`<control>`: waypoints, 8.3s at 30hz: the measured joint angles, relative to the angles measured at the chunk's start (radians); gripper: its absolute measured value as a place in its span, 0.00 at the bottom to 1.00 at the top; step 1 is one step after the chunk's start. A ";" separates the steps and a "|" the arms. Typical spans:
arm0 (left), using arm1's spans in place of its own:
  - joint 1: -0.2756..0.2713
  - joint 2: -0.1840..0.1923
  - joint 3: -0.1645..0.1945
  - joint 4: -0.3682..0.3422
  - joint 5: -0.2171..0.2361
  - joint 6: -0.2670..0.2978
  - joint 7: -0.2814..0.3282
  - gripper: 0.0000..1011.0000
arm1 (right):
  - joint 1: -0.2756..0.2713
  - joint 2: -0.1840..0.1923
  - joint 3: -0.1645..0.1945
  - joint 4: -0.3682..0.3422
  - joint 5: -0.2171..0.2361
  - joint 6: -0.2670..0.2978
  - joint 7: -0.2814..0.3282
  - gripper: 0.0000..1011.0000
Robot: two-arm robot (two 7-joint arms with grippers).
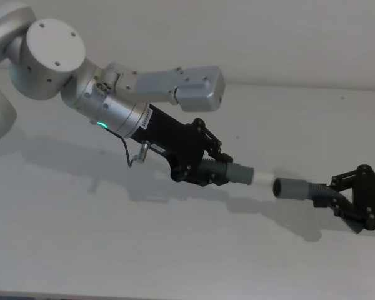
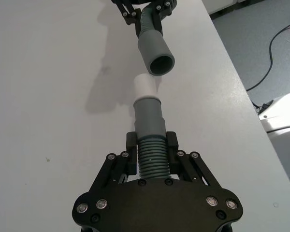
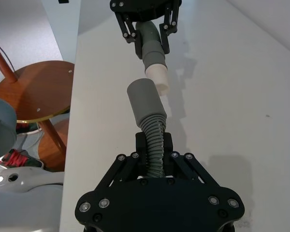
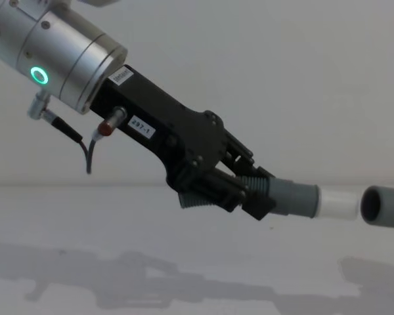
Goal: Use both hands to pick up one end of the pipe from the table, align the ends, and insert them.
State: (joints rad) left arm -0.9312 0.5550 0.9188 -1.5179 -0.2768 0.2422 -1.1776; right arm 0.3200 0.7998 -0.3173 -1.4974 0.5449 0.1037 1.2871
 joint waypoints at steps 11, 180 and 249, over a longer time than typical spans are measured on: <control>-0.004 0.020 0.003 -0.020 -0.008 0.019 0.009 0.34 | 0.000 0.000 0.000 0.000 0.000 0.000 0.000 0.17; -0.060 0.114 0.076 -0.123 -0.041 0.083 0.109 0.34 | 0.079 -0.025 -0.101 0.054 0.042 0.044 -0.075 0.17; -0.068 0.098 0.085 -0.106 -0.085 0.047 0.124 0.34 | 0.086 -0.027 -0.111 0.059 0.048 0.041 -0.076 0.17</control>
State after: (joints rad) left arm -0.9991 0.6527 1.0035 -1.6239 -0.3622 0.2889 -1.0541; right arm 0.4061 0.7730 -0.4279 -1.4385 0.5928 0.1443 1.2111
